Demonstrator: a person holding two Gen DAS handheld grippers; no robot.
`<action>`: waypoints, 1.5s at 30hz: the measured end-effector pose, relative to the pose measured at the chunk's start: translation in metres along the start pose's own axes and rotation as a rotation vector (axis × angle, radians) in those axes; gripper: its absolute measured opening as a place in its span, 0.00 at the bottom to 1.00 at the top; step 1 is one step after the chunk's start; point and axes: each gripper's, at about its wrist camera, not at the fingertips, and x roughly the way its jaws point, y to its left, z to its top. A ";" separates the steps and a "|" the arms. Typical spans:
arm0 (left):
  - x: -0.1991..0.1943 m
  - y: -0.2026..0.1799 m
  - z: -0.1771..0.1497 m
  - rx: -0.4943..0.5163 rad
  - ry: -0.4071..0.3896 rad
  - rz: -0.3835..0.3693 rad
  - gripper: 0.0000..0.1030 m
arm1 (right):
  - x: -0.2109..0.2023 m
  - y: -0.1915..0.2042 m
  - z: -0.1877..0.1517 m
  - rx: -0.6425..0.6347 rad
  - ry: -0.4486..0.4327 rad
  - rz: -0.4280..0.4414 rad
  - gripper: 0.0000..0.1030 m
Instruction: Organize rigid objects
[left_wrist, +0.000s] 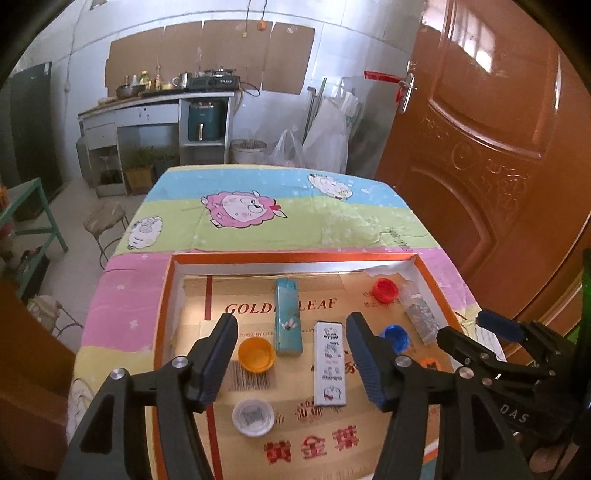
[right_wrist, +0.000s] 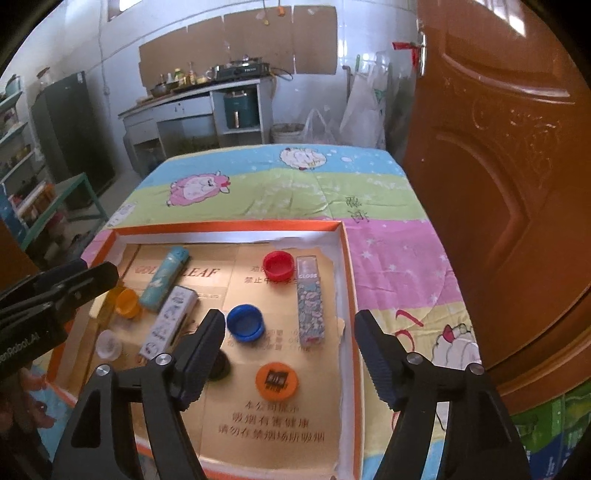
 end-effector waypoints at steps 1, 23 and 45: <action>-0.007 0.000 -0.003 0.001 -0.006 0.001 0.59 | -0.005 0.001 -0.002 -0.001 -0.009 -0.006 0.72; -0.106 -0.018 -0.052 -0.006 -0.110 0.024 0.59 | -0.111 0.019 -0.043 0.021 -0.134 -0.035 0.72; -0.191 -0.032 -0.112 0.003 -0.227 0.103 0.59 | -0.203 0.048 -0.101 -0.011 -0.261 -0.061 0.72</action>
